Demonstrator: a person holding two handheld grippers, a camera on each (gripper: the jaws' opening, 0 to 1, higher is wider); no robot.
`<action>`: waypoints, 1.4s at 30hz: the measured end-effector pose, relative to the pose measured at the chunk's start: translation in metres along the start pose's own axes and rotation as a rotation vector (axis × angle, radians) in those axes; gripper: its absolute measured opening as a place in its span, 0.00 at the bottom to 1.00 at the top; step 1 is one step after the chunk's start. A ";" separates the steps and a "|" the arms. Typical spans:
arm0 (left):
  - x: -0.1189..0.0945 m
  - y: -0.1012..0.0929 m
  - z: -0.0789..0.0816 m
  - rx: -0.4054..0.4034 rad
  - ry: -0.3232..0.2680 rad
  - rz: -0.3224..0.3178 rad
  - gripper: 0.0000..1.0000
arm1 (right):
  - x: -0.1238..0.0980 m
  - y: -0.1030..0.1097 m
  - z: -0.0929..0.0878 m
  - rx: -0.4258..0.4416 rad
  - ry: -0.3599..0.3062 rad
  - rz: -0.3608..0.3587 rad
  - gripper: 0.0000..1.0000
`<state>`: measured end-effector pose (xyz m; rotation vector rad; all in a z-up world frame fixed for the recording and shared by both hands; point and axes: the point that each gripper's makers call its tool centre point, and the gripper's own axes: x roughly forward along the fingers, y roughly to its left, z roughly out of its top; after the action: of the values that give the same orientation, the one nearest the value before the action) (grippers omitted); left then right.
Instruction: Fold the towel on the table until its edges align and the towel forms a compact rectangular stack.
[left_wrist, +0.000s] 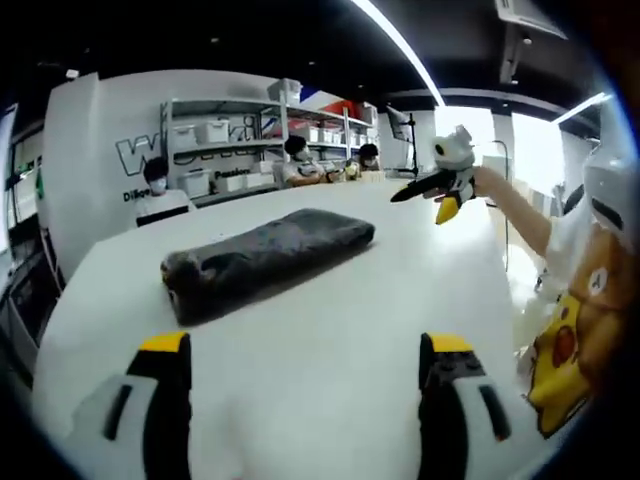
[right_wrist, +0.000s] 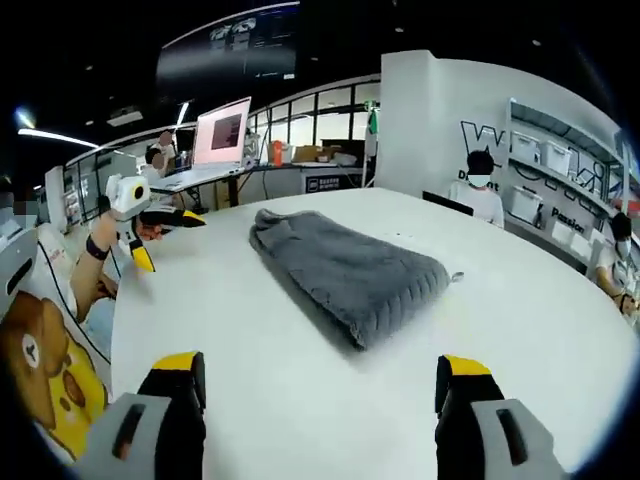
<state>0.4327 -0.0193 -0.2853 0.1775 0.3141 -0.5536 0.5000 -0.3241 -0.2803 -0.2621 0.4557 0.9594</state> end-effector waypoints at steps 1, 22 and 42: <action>0.001 -0.001 0.000 0.003 0.002 -0.002 0.99 | -0.005 -0.001 -0.005 0.009 -0.001 -0.003 1.00; 0.005 -0.005 -0.005 -0.013 0.037 0.002 0.99 | -0.052 -0.003 -0.055 0.133 -0.050 -0.171 1.00; -0.003 0.010 -0.005 0.006 0.070 -0.021 0.99 | -0.041 0.007 -0.045 0.181 -0.070 -0.207 1.00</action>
<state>0.4348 -0.0085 -0.2879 0.1998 0.3832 -0.5696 0.4626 -0.3690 -0.3001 -0.1089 0.4388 0.7181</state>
